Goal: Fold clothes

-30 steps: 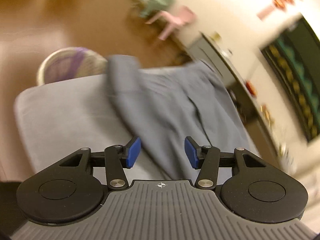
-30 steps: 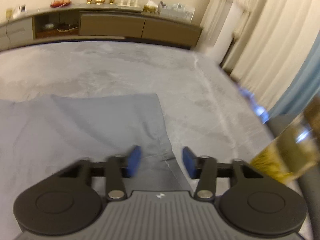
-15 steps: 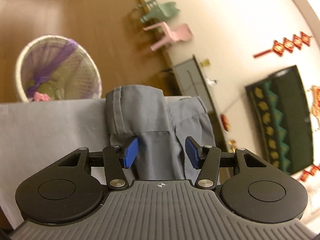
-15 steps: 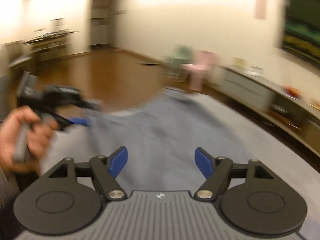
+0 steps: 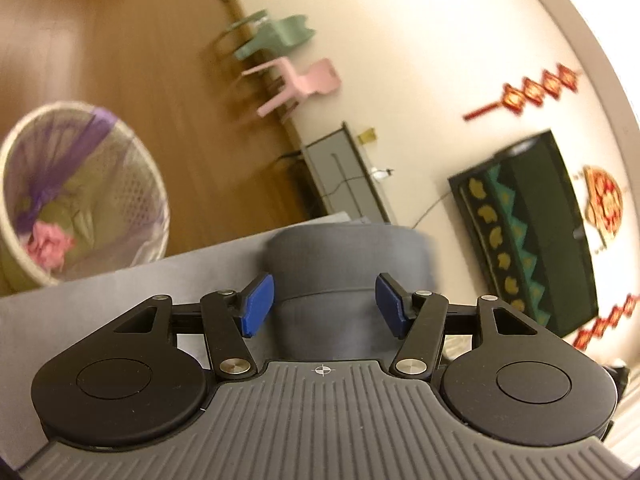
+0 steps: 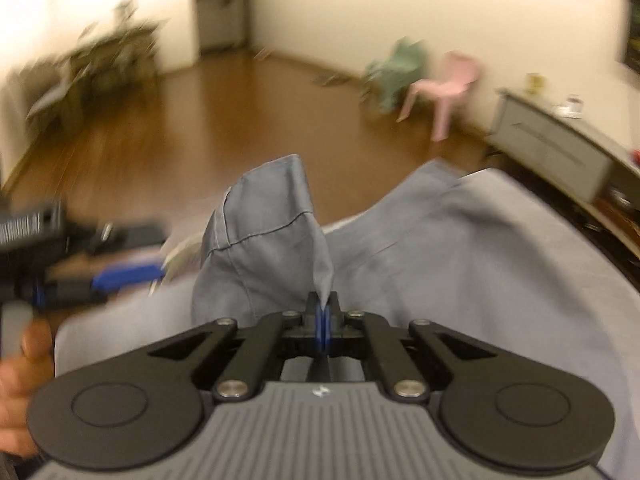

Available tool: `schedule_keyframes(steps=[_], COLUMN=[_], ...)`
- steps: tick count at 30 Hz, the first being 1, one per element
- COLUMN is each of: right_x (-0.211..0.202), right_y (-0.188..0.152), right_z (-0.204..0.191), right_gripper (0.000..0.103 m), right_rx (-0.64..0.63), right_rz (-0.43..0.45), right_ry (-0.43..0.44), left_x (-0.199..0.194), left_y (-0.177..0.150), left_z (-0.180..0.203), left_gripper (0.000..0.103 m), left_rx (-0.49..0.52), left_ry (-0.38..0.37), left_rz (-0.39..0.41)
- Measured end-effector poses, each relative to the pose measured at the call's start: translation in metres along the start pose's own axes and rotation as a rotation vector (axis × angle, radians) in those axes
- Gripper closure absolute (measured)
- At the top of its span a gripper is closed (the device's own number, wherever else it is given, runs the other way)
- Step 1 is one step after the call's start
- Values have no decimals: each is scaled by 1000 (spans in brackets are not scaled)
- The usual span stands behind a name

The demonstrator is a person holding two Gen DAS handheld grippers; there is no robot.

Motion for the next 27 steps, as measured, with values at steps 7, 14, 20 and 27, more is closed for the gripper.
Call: schedule_keyframes(steps=[7, 14, 20, 27], right_x=[-10, -21, -41, -19], right_y=[-2, 7, -20, -8], right_z=[14, 18, -61, -28], right_gripper=[102, 102, 97, 63], right_rx=[130, 105, -156, 61], right_rz=[24, 56, 70, 63], right_ry=[39, 52, 198, 249], left_x=[28, 48, 7, 6], left_y=[-26, -39, -46, -48], left_z=[18, 22, -17, -30], left_gripper=[35, 103, 103, 103], left_rx=[100, 70, 2, -20], left_ry=[-17, -44, 204, 257], left_rz=[-105, -120, -66, -40])
Point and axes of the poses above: each gripper's, at about its wrist camera, not at the fingertips, and x roughly the way its jaws point, z to its right, y to its top, the point moved 5 cm from there along x, roughly the way its jaws point, and after that the axes turned 9 degrees about z, right-handed, at the moved point
